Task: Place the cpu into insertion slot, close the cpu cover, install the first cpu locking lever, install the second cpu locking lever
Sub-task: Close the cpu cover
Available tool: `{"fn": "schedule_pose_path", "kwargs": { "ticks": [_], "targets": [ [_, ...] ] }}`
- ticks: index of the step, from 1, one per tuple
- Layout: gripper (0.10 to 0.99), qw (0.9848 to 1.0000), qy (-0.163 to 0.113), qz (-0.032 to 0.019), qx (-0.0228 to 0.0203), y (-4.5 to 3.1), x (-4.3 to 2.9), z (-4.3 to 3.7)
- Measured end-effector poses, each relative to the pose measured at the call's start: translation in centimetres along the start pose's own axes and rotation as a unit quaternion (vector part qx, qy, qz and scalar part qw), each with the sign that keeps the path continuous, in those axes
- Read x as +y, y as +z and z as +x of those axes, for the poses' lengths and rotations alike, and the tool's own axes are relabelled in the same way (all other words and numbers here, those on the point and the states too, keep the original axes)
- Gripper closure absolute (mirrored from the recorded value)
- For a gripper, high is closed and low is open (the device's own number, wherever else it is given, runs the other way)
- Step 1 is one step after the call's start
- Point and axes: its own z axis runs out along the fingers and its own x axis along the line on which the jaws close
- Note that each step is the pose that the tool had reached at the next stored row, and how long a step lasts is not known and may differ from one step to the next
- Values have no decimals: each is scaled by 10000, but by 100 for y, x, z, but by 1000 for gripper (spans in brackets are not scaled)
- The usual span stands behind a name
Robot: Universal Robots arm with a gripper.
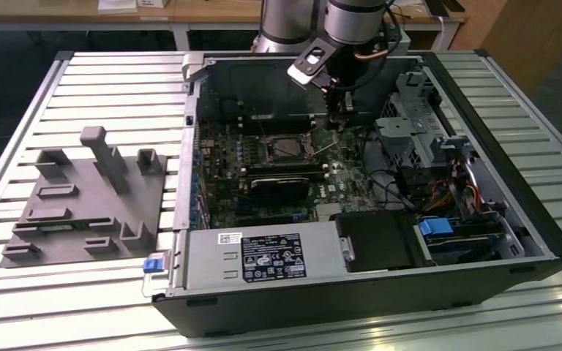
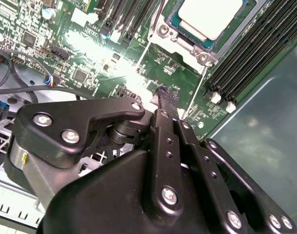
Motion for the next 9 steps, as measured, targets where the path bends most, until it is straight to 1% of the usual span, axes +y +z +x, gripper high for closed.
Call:
{"fn": "schedule_pose_path", "kwargs": {
  "ticks": [4,9],
  "targets": [
    [973,10000,-54,-2,2,4,22,0],
    [973,10000,-57,2,2,6,63,3]
  ]
}}
